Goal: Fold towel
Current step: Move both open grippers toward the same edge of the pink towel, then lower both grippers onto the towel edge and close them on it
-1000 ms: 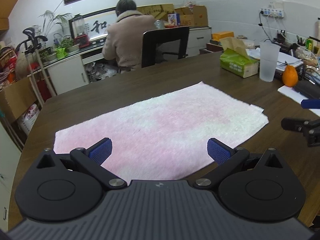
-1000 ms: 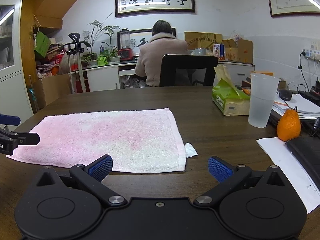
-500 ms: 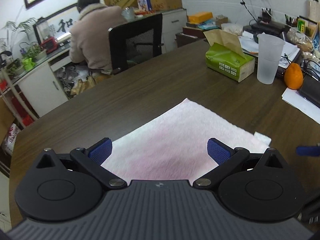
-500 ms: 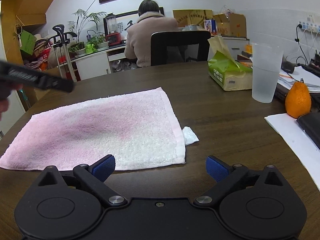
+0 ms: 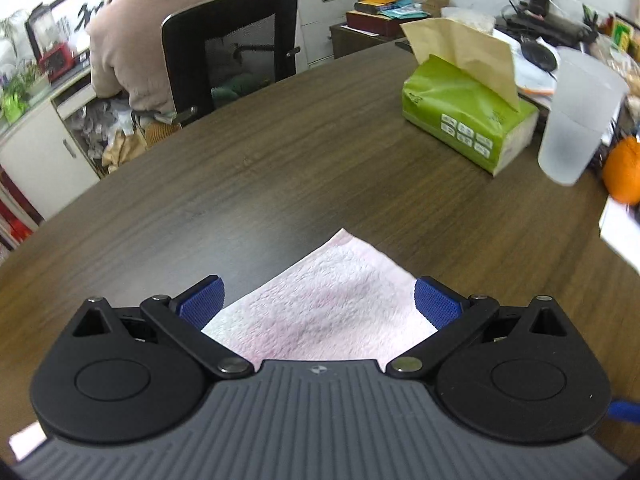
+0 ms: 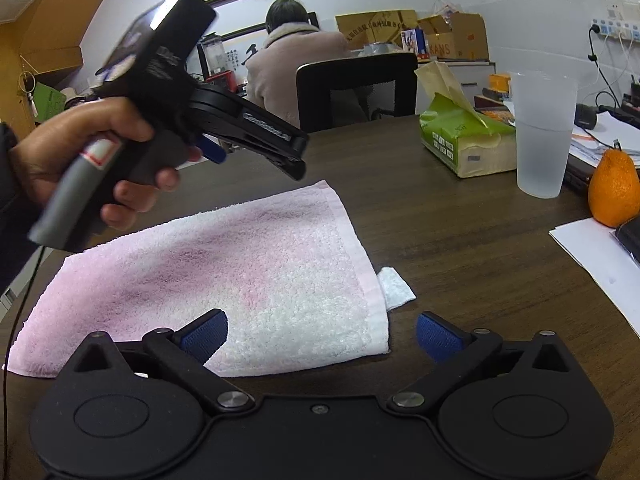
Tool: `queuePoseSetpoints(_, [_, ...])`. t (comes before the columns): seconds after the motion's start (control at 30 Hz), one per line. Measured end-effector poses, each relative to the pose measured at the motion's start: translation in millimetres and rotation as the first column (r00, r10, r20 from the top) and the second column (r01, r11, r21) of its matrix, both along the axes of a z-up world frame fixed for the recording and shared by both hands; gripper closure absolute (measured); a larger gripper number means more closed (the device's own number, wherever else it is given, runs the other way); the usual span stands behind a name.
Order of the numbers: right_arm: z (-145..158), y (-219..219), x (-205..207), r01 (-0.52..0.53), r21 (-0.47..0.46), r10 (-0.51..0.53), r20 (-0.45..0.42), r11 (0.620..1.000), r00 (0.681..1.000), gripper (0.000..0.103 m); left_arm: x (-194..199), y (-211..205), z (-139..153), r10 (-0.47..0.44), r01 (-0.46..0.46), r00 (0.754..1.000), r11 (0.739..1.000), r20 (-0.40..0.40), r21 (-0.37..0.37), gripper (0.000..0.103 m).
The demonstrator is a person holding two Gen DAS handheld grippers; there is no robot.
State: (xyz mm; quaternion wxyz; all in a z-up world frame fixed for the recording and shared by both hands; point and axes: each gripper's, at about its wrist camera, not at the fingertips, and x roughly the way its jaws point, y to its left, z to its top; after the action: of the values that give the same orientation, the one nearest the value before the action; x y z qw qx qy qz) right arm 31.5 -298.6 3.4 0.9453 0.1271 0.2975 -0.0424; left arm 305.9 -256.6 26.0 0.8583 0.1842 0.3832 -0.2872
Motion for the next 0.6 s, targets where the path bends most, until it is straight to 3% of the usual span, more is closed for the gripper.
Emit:
queuePoseSetpoints(0.13, [2,1,2,0.012,-0.011,-0.012,0.003,1.0,1.0,0.001,12,-3,-7,0.035,-0.037,0.998,0.999,-0.049,-0.038,0.0])
queuePoseSetpoints(0.4, [5,2,5,0.031,-0.019,-0.031,0.009,0.999,0.999,0.001,10,-12,-13,0.025,-0.026,0.999,0.999,-0.043,-0.027,0.0])
queuePoseSetpoints(0.6, [0,-2,8,0.048,0.007,-0.048,-0.004,0.999,0.999,0.002,12,-21,-18,0.023,-0.025,0.998,0.999,-0.054,-0.022,0.006])
